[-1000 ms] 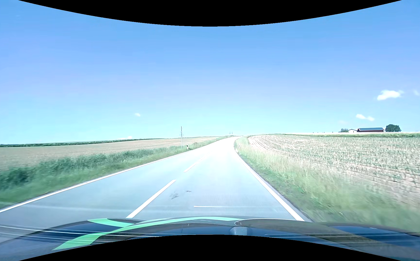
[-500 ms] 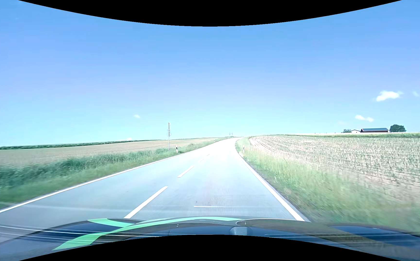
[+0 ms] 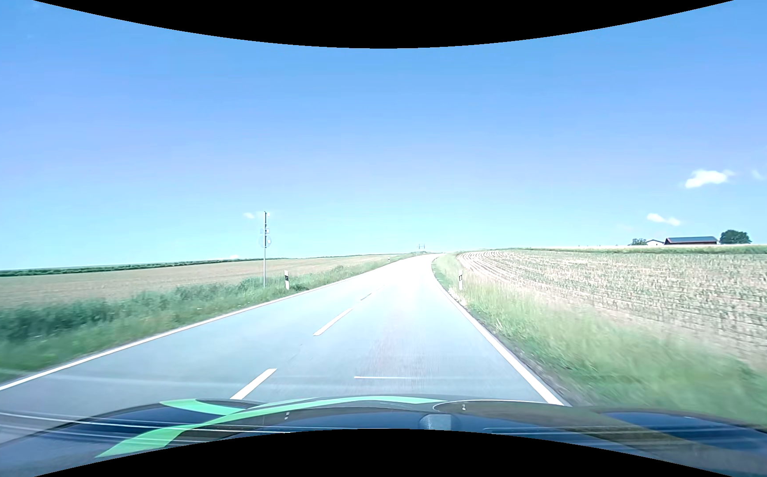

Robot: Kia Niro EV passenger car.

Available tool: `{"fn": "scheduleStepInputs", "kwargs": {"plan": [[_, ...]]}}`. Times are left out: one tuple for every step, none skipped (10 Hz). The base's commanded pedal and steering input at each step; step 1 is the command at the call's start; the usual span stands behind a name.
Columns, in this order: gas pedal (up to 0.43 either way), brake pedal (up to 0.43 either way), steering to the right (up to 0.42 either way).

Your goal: Follow the waypoints while adhering to traffic rules and regulations

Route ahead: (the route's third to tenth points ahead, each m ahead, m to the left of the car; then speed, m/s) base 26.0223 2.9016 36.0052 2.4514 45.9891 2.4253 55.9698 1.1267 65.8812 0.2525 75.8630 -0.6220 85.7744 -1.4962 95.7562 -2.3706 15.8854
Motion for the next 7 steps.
{"fn": "scheduleStepInputs", "kwargs": {"plan": [[0.390,0.000,0.001],[0.390,0.000,0.001],[0.398,0.000,0.001],[0.409,0.000,0.001],[0.409,0.000,0.001],[0.421,0.000,0.002],[0.421,0.000,0.003]]}}
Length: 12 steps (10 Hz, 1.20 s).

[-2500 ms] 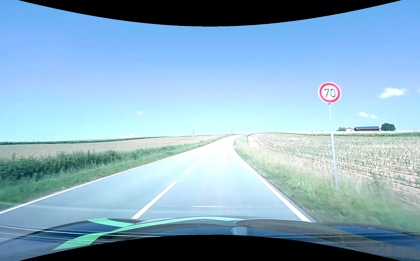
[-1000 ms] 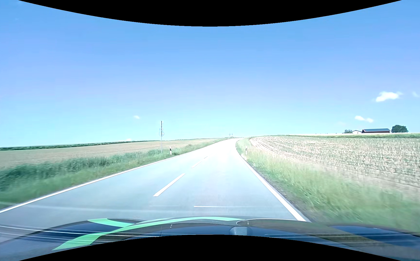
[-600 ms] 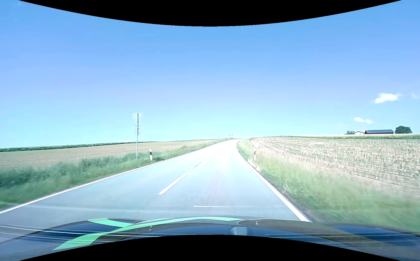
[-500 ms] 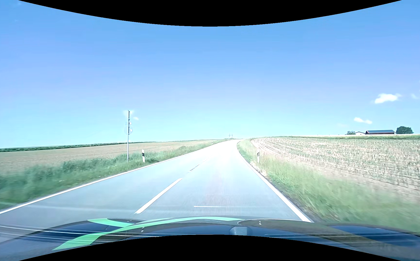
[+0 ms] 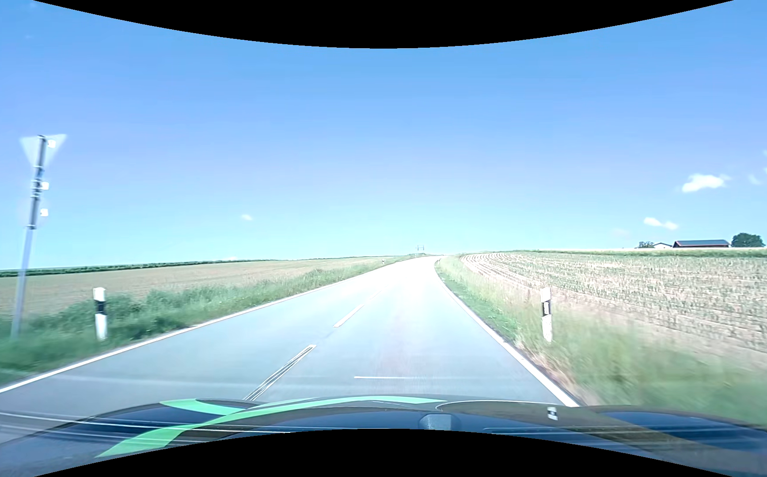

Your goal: Follow the waypoints while adhering to traffic rules and regulations

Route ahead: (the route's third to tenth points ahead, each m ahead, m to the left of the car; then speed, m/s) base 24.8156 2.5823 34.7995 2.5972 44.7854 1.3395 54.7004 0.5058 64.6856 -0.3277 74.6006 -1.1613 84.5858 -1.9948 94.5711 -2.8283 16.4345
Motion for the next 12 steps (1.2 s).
{"fn": "scheduleStepInputs", "kwargs": {"plan": [[0.441,0.000,0.004],[0.441,0.000,0.008],[0.441,0.000,0.009],[0.441,0.000,0.009],[0.441,0.000,0.009],[0.441,0.000,0.009],[0.441,0.000,0.009],[0.441,0.000,0.009],[0.441,0.000,0.009],[0.441,0.000,0.009],[0.441,0.000,0.009],[0.449,0.000,0.007]]}}
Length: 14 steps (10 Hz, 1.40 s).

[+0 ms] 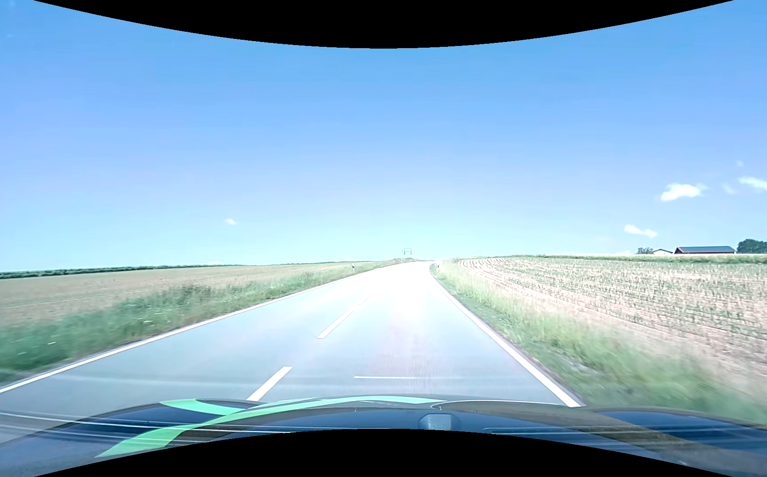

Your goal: Follow the waypoints while adhering to traffic rules and regulations

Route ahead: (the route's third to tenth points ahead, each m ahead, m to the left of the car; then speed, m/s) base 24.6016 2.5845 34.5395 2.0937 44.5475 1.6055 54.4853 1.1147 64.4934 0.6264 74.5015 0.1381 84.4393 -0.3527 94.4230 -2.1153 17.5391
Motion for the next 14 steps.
{"fn": "scheduleStepInputs", "kwargs": {"plan": [[0.461,0.000,0.006],[0.461,0.000,0.006],[0.449,0.000,0.005],[0.421,0.000,0.004],[0.421,0.000,0.003],[0.421,0.000,0.004],[0.421,0.000,0.003],[0.421,0.000,0.002],[0.429,0.000,0.002],[0.429,0.000,0.002],[0.429,0.000,0.002],[0.429,0.000,0.002],[0.421,0.000,0.002],[0.421,0.000,0.001]]}}
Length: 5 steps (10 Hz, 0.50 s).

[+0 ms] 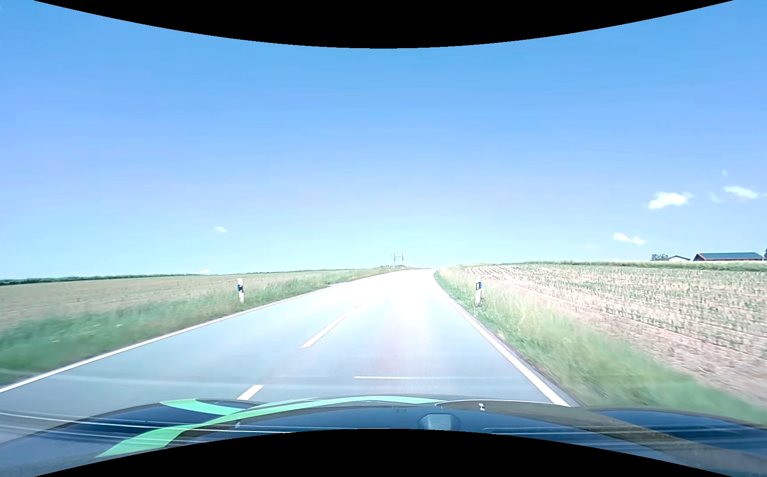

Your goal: Follow the waypoints while adhering to traffic rules and regulations

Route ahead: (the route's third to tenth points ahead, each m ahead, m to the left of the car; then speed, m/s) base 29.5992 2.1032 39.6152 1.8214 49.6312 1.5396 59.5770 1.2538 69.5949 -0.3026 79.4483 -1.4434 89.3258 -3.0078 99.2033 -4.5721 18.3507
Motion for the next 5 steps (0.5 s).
{"fn": "scheduleStepInputs", "kwargs": {"plan": [[0.421,0.000,0.001],[0.421,0.000,0.001],[0.421,0.000,0.001],[0.421,0.000,0.001],[0.339,0.000,0.002]]}}
